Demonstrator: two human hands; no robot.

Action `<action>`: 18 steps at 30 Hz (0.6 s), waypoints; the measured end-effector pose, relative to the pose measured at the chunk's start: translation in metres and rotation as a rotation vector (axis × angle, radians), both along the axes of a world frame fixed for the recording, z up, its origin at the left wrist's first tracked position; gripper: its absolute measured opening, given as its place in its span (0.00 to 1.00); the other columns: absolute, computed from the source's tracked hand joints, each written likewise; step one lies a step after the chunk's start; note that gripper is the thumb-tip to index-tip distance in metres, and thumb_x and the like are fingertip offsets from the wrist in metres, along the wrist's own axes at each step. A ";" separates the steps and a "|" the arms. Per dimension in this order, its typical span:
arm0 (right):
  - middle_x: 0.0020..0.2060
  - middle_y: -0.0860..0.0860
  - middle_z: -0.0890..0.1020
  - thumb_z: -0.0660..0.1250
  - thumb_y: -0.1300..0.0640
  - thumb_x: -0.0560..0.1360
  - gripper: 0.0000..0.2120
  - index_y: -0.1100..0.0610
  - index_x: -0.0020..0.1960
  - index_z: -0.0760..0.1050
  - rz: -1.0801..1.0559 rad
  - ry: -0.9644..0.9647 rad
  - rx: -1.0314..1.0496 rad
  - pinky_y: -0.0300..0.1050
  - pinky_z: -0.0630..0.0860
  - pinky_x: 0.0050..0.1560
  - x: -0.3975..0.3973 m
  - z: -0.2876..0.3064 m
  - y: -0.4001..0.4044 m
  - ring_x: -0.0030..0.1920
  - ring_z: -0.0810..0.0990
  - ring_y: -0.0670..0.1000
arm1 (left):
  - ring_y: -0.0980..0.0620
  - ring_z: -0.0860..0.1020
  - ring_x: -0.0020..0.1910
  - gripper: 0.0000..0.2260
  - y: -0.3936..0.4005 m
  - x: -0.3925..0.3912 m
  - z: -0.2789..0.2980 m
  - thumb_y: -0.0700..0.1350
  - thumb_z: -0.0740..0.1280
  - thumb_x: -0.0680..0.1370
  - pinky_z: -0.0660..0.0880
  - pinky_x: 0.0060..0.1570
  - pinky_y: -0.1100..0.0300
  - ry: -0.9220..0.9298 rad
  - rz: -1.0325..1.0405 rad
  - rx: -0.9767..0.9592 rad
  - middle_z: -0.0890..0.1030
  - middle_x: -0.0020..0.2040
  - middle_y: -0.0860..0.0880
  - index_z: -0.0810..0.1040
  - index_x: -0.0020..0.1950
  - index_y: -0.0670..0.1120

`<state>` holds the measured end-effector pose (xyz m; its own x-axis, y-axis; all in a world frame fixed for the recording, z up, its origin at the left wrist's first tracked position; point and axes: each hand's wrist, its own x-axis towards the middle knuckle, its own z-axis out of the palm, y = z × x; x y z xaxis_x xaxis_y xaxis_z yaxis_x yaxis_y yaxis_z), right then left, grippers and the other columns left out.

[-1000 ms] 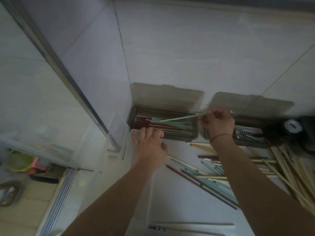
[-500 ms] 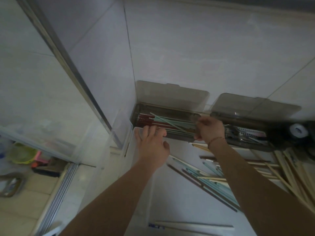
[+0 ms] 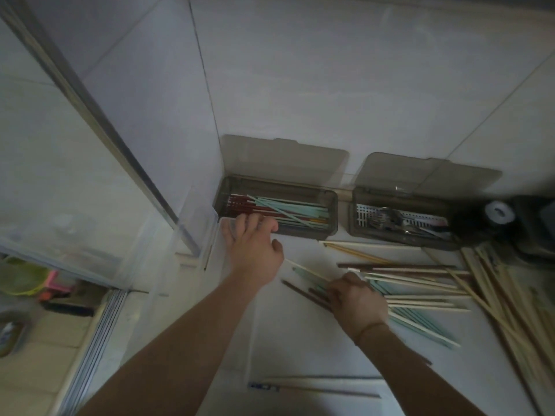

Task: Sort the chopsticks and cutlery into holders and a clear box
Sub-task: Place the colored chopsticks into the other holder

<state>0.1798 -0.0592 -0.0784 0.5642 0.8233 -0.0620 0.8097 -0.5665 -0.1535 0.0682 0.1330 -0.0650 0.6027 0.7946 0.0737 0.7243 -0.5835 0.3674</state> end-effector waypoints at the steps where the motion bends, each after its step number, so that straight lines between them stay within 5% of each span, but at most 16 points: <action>1: 0.33 0.48 0.77 0.78 0.54 0.62 0.07 0.48 0.34 0.80 0.008 -0.007 -0.030 0.38 0.65 0.24 -0.001 0.003 0.005 0.27 0.78 0.55 | 0.46 0.65 0.63 0.11 0.000 0.000 0.000 0.50 0.66 0.72 0.48 0.73 0.40 0.005 -0.004 -0.003 0.71 0.55 0.53 0.74 0.54 0.56; 4: 0.39 0.49 0.78 0.73 0.54 0.67 0.03 0.49 0.41 0.80 0.058 -0.065 -0.154 0.41 0.69 0.28 -0.006 0.009 0.016 0.35 0.80 0.55 | 0.47 0.65 0.63 0.11 0.000 -0.001 0.003 0.50 0.66 0.73 0.49 0.73 0.40 0.020 -0.016 0.000 0.71 0.55 0.54 0.73 0.54 0.56; 6: 0.50 0.51 0.77 0.63 0.56 0.75 0.10 0.50 0.55 0.77 0.050 -0.074 -0.272 0.44 0.71 0.37 -0.011 0.007 0.021 0.49 0.79 0.55 | 0.47 0.64 0.63 0.11 0.000 -0.001 0.004 0.50 0.66 0.73 0.49 0.73 0.40 0.021 -0.020 0.002 0.71 0.56 0.54 0.73 0.55 0.56; 9: 0.59 0.52 0.71 0.61 0.59 0.76 0.15 0.53 0.62 0.71 0.058 -0.028 -0.382 0.47 0.75 0.46 -0.023 0.011 0.026 0.57 0.74 0.56 | 0.47 0.64 0.63 0.11 -0.001 -0.002 0.004 0.50 0.66 0.73 0.49 0.74 0.40 0.031 -0.024 0.001 0.71 0.56 0.54 0.72 0.55 0.57; 13: 0.58 0.50 0.73 0.59 0.57 0.77 0.14 0.51 0.62 0.70 -0.009 0.056 -0.297 0.45 0.73 0.45 -0.027 0.021 0.026 0.57 0.76 0.54 | 0.46 0.66 0.62 0.12 -0.001 -0.002 0.003 0.51 0.63 0.70 0.50 0.73 0.40 0.011 -0.016 0.018 0.72 0.54 0.54 0.74 0.53 0.56; 18: 0.45 0.49 0.80 0.66 0.55 0.75 0.01 0.51 0.46 0.77 -0.096 0.233 0.162 0.42 0.71 0.40 -0.002 0.027 0.022 0.46 0.79 0.55 | 0.46 0.66 0.62 0.12 0.000 -0.002 0.004 0.50 0.64 0.70 0.51 0.73 0.38 -0.004 -0.009 0.009 0.72 0.53 0.53 0.75 0.53 0.56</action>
<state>0.1773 -0.0374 -0.0516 0.6261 0.7765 -0.0706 0.6860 -0.5916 -0.4236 0.0664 0.1326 -0.0612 0.6097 0.7882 0.0833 0.7173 -0.5934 0.3652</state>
